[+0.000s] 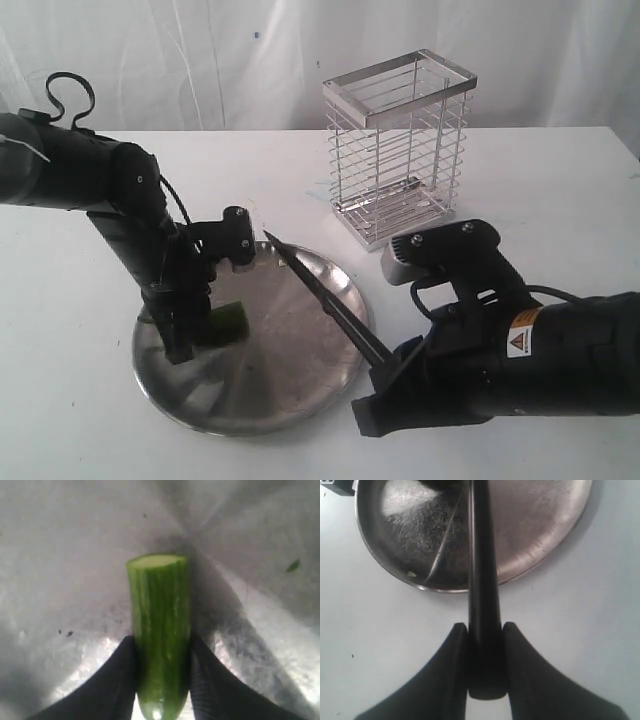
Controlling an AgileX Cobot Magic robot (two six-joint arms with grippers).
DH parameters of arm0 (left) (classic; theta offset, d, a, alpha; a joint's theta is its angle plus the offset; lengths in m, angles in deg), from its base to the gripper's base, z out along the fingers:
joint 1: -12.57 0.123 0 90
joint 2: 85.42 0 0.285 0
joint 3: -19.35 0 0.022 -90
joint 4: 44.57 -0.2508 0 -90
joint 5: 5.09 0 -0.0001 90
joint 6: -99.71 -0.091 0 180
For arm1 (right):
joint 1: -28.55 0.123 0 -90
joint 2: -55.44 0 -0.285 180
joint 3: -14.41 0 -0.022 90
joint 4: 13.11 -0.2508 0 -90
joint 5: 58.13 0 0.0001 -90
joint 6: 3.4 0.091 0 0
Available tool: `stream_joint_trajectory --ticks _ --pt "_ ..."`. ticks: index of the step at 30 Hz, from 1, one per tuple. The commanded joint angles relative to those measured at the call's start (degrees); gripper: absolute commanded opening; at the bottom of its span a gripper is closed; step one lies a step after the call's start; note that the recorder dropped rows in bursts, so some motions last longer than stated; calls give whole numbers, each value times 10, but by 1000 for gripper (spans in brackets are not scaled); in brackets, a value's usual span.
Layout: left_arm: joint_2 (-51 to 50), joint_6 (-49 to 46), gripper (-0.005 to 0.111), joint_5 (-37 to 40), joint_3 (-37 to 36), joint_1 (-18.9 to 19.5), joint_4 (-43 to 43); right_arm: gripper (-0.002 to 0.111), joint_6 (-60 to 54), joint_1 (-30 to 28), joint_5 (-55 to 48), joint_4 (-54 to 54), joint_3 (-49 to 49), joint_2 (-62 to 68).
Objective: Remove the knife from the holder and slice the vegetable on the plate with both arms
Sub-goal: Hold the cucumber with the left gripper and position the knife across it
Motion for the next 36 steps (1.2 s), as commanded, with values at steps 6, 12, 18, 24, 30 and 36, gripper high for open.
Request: stream_joint_trajectory --ticks 6,12,18,24,30,36 --pt "26 241 6 95 -2 -3 115 1 -18 1 -25 -1 21 3" --pt "14 285 41 113 -2 -3 148 1 -33 1 -63 3 44 16" --pt "11 300 64 122 -2 -3 143 1 -46 1 -95 15 54 31" --pt "23 314 64 145 -2 -3 112 1 -48 1 -131 17 64 37" --pt "92 402 64 135 -2 -1 -34 1 -48 1 -155 12 64 37" --pt "111 414 64 116 -2 -1 -34 1 -69 6 -137 -21 63 58"
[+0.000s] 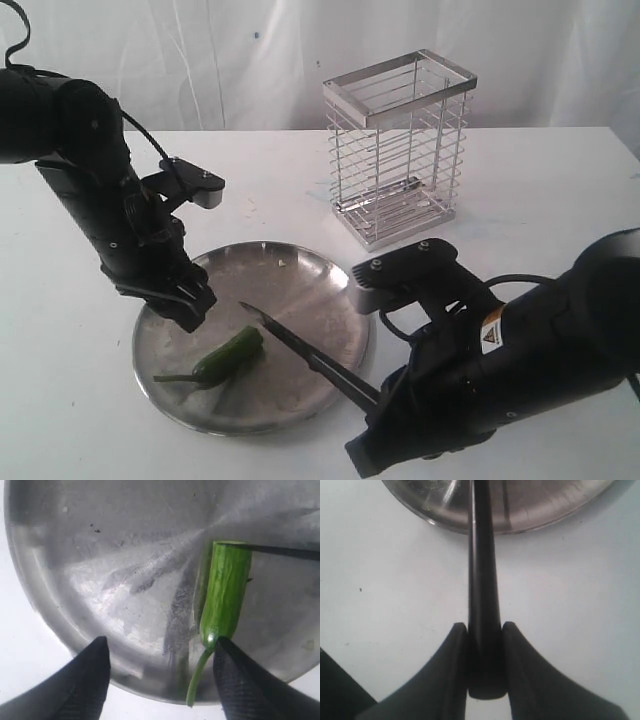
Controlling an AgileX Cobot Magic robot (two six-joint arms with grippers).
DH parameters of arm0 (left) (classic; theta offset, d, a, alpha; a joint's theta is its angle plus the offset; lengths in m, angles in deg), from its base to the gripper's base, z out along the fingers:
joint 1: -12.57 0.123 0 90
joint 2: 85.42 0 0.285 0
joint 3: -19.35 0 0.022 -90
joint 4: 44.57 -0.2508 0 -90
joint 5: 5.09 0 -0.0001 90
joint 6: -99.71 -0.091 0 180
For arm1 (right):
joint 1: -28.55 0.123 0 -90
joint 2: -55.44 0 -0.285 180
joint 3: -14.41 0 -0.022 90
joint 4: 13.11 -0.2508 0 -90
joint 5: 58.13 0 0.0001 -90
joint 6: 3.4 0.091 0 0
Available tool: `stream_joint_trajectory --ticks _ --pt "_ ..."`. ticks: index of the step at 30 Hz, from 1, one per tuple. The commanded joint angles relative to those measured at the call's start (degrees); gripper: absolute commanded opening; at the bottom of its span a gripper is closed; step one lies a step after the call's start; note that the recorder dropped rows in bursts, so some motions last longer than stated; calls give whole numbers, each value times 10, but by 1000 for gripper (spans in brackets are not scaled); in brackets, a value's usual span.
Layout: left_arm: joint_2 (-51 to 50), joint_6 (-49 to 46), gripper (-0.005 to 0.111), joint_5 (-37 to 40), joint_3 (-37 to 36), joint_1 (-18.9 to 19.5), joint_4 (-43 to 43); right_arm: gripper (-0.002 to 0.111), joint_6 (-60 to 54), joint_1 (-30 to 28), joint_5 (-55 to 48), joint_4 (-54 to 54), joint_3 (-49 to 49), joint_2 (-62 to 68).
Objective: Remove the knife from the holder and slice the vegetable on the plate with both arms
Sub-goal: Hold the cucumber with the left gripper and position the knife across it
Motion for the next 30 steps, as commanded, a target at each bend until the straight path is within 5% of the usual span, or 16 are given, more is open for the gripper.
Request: stream_joint_trajectory --ticks 1,30 --pt "7 14 64 -1 -2 0 0 1 -11 4 31 -15 1 24" --pt "7 18 63 -36 -2 0 13 1 -38 10 77 -56 2 85"
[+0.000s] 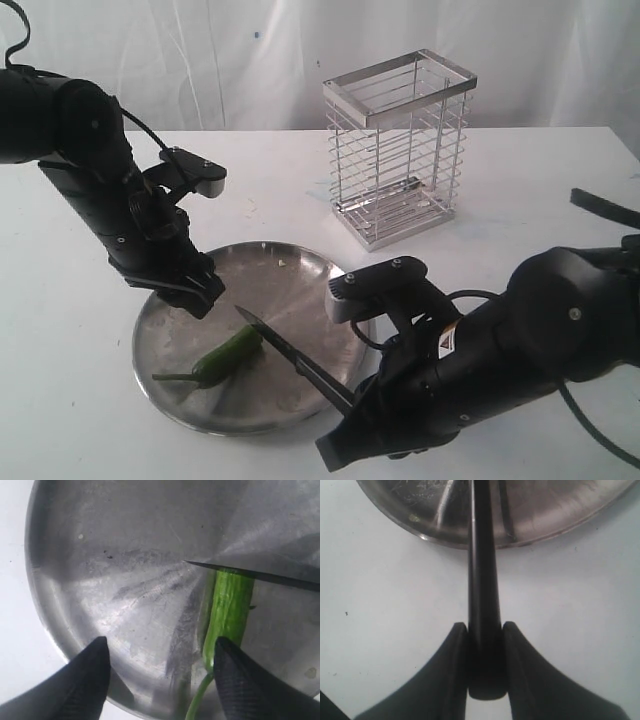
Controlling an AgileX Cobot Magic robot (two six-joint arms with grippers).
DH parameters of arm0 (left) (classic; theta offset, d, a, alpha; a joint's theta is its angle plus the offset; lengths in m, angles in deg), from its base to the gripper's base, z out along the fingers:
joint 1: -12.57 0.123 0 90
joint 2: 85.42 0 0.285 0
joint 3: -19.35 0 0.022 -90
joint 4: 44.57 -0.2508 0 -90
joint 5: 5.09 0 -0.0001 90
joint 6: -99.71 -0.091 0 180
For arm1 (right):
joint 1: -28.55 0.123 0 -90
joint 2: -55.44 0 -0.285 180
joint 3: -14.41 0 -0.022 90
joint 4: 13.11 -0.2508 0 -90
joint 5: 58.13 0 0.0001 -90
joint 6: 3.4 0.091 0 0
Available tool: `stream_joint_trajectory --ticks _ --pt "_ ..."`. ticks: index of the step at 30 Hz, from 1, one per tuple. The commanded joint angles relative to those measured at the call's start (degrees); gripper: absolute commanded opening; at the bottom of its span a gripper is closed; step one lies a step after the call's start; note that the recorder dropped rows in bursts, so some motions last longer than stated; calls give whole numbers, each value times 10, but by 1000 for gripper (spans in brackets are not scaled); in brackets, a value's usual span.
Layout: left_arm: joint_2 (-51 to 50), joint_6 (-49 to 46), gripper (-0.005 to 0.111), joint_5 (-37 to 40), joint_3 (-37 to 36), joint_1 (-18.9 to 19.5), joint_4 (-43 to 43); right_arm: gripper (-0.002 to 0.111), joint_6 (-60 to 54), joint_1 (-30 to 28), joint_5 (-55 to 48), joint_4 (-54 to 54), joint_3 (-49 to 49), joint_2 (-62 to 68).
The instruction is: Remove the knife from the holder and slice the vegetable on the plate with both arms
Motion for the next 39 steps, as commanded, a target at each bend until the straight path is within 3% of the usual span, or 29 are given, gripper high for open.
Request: stream_joint_trajectory --ticks 1,39 --pt "7 4 63 4 -2 0 10 1 -9 3 11 -5 2 5" --pt "7 7 63 3 -2 0 12 1 -26 3 45 -27 15 6"
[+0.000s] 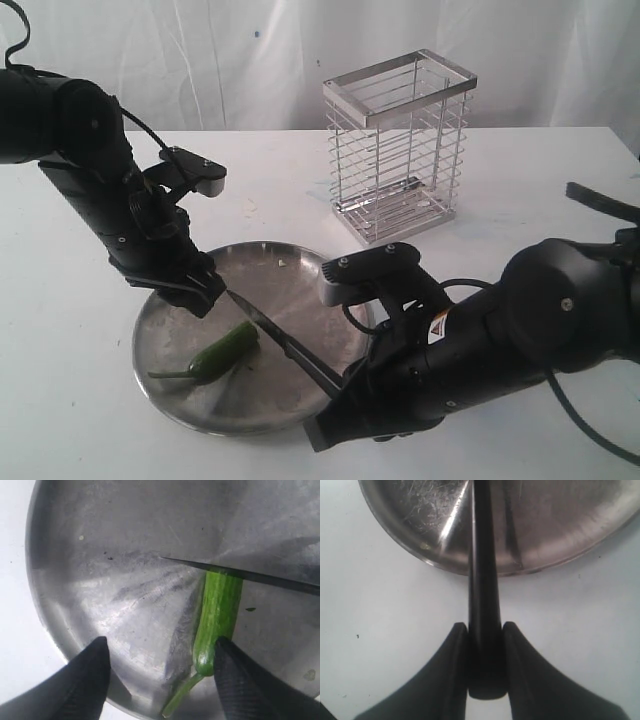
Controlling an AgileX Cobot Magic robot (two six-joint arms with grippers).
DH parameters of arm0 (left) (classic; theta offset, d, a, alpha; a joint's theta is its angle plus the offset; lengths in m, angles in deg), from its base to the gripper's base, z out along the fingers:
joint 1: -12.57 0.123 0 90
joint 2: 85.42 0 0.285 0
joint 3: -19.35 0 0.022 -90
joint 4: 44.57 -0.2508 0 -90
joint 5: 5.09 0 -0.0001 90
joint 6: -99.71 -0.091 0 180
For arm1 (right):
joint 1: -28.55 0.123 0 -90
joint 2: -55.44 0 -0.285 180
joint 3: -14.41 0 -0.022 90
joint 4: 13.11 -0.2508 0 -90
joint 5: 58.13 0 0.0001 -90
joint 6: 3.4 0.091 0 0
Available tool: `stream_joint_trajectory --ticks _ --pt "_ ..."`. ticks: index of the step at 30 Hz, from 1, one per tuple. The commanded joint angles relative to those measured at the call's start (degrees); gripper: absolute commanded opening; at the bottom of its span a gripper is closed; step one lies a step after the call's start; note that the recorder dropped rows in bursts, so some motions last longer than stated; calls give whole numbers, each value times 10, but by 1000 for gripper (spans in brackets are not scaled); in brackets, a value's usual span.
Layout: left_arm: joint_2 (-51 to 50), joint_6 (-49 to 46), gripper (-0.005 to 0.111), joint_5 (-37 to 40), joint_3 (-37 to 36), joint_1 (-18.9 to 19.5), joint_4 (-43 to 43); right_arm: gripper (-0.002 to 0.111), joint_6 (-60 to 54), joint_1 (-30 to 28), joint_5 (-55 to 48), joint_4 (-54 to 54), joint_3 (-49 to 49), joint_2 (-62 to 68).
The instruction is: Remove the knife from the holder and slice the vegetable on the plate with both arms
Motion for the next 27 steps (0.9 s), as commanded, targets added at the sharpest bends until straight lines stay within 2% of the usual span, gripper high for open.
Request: stream_joint_trajectory --ticks 1,9,22,27 --pt "7 5 63 5 -2 0 11 1 -9 1 18 0 5 2" --pt "7 5 63 7 -2 0 17 1 -15 1 9 -5 29 58" --pt "7 5 63 8 -2 0 18 1 -15 1 22 -26 30 30" --pt "7 5 63 8 -2 0 20 1 -15 23 23 -35 30 30"
